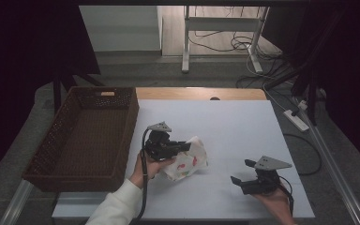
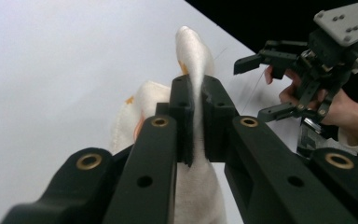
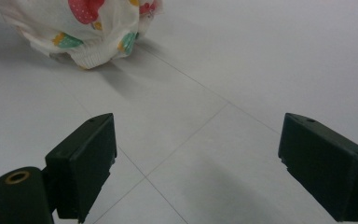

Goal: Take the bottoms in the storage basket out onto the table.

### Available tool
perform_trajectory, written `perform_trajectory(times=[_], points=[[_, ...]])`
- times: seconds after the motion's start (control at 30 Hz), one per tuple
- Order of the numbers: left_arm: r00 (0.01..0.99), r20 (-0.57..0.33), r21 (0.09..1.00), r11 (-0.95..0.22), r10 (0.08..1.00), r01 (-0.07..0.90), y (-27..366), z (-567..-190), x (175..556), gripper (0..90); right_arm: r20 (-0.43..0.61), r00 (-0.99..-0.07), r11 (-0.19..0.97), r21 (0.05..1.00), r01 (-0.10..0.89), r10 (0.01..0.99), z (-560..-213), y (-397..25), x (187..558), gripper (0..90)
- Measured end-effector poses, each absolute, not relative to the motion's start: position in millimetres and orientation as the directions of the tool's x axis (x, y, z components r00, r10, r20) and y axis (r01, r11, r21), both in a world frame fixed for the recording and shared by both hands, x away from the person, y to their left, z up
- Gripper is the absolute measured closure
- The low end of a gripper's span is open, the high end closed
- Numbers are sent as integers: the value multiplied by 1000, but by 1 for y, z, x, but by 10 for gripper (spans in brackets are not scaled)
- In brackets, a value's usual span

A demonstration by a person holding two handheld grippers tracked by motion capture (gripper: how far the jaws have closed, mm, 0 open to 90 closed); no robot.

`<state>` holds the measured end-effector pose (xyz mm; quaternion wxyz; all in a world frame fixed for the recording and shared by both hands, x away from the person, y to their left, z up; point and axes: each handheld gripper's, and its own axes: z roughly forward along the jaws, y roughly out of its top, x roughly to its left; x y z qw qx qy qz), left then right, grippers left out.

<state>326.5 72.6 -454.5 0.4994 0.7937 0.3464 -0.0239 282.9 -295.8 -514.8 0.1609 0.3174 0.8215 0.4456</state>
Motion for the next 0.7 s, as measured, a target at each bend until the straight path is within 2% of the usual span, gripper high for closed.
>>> perform_trajectory(times=[0.7], points=[[720,-416,724,-278,555,632,86,-495,323,837,25,-739,393,834,386,673,-516,-296,284,116]])
